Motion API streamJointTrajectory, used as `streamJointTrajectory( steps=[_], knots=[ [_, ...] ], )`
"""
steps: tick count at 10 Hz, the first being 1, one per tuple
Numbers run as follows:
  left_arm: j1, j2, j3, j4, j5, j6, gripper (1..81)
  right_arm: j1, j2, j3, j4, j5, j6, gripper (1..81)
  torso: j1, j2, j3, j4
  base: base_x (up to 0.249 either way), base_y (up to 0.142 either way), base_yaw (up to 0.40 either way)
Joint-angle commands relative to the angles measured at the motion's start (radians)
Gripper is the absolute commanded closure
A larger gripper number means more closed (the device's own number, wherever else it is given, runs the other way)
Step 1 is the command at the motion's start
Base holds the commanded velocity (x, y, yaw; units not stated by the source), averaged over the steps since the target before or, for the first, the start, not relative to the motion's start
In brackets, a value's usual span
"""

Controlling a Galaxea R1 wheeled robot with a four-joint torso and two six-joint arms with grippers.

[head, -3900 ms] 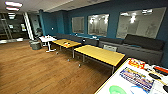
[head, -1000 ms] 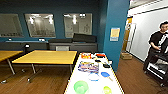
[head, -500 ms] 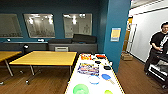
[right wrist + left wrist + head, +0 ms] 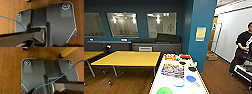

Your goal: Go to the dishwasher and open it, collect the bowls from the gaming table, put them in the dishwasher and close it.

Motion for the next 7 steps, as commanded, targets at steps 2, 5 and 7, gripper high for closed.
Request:
streamJointTrajectory(
  steps=[2,5,7],
  knots=[
    [-0.022,-0.021,0.013,-0.006,0.042,-0.004,1.0,0.008,-0.163,0.235,0.005,0.002,0.006,1.0,0.000,0.000,0.000,0.000,0.000,0.000,0.000],
    [-0.022,-0.024,0.018,-0.006,0.041,-0.004,1.0,-0.009,-0.342,0.453,0.008,0.080,0.059,1.0,-0.001,0.000,0.000,0.000,0.000,0.000,0.000],
    [-0.022,-0.019,0.018,-0.006,0.041,-0.004,1.0,-0.012,-0.496,0.632,0.005,0.123,0.102,1.0,-0.002,0.000,0.000,0.000,0.000,0.000,0.000]
  ],
)
